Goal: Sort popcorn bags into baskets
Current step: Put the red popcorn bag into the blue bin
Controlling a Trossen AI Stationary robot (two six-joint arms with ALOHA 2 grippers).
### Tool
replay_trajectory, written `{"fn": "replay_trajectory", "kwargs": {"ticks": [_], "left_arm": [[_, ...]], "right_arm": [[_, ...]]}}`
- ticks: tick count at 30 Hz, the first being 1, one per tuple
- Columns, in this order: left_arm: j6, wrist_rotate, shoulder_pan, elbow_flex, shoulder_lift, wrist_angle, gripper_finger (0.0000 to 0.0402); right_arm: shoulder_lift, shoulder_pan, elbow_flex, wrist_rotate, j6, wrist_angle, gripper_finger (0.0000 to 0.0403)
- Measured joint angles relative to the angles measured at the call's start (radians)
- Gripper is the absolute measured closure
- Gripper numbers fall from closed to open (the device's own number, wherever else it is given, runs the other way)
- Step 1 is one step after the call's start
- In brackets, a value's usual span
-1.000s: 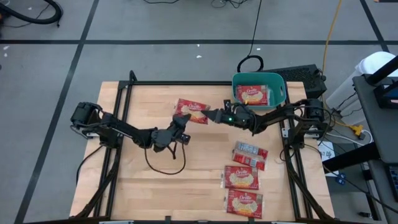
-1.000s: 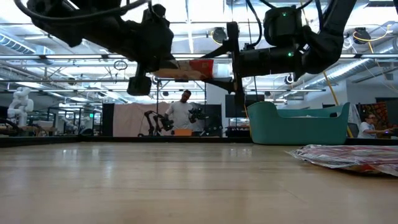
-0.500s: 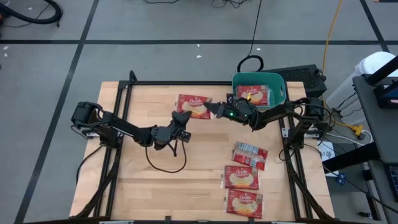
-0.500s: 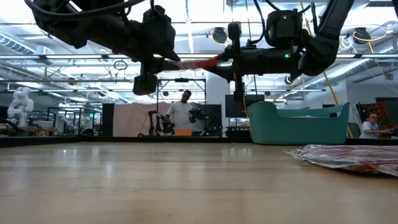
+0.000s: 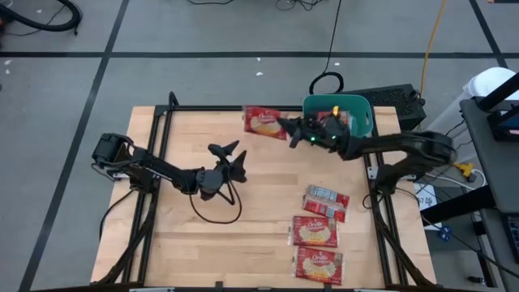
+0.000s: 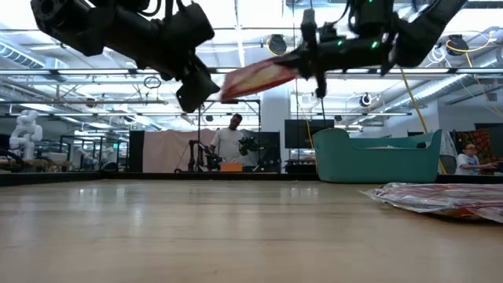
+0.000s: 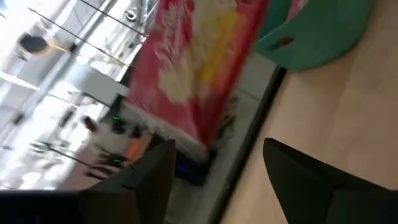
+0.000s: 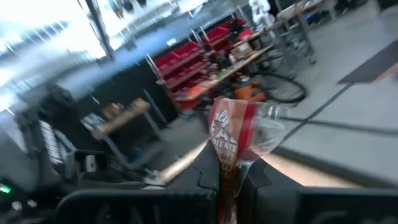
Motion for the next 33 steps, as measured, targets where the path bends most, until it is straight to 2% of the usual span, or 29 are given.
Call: {"fn": "replay_trajectory", "kwargs": {"ticks": [4,9,15,20,27,33], "left_arm": [[-0.193,0.056,0.005,0.000,0.000,-0.032,0.0152],[-0.372,0.177,0.041,0.000,0.000,-0.086,0.0170],[-0.449,0.222,0.072,0.000,0.000,-0.119,0.0205],[-0.441,0.226,0.078,0.000,0.000,-0.111,0.0230],[-0.430,0.332,0.080,0.000,0.000,-0.111,0.0251],[-0.451,0.354,0.079,0.000,0.000,-0.111,0.0259]], "right_arm": [[-0.195,-0.049,0.000,0.001,-0.165,-0.250,0.0400],[-0.432,-0.164,0.000,0.007,-0.262,-0.580,0.0401],[-0.615,-0.324,0.000,0.025,-0.296,-0.857,0.0402],[-0.641,-0.445,0.000,-0.091,-0.296,-0.990,0.0402],[-0.613,-0.598,0.000,-0.219,-0.261,-1.058,0.0402],[-0.565,-0.693,0.000,-0.354,-0.234,-1.098,0.0402]]}}
